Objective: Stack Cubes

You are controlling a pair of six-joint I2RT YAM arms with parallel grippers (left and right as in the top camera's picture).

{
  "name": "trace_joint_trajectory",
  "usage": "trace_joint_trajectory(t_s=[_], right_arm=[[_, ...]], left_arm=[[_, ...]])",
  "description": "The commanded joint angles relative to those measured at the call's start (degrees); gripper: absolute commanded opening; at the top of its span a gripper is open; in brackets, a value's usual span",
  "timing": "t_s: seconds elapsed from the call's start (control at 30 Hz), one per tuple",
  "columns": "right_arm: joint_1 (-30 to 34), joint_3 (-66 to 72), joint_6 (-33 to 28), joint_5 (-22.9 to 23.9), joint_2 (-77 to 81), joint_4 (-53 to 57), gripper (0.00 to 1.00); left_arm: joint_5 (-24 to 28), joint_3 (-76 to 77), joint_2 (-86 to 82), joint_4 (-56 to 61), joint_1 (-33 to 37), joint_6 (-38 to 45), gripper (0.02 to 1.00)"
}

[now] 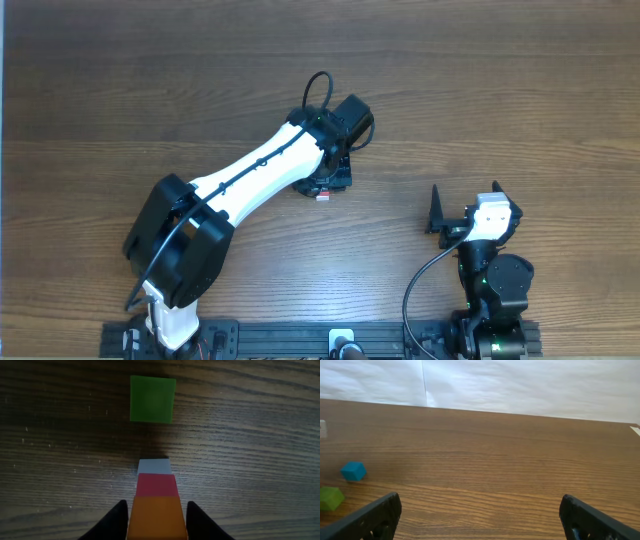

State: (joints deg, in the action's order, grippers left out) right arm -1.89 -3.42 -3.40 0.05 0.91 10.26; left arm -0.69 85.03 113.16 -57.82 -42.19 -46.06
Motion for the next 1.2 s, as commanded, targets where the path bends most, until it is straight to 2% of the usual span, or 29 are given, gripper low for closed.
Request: trace_joint_trajectory(t_s=[0.03, 0.63, 0.93, 1.1, 1.2], right_arm=[[0.42, 0.46, 0.15, -0.44, -0.63, 0.02, 0.993], [0.42, 0.46, 0.15, -0.44, -0.63, 0.02, 0.993], [0.42, 0.46, 0.15, -0.44, -0.63, 0.02, 0.991], [0.42, 0.46, 0.15, -0.44, -0.63, 0.02, 0.991], [0.42, 0.46, 0.15, -0.44, -0.63, 0.02, 0.991]], left_arm=[[-0.26, 1.25, 1.09, -0.04, -0.11, 0.26, 0.419], [-0.66, 1.25, -0.52, 4.42, 0.2, 0.24, 0.684], [-5.84, 1.25, -9.62, 8.22, 2.43, 0.2, 0.998], [-7.63, 1.25, -14.4, 7.26, 4.33, 0.24, 0.998], [-11.89, 1.25, -17.77, 6.88, 4.46, 0.24, 1.0]])
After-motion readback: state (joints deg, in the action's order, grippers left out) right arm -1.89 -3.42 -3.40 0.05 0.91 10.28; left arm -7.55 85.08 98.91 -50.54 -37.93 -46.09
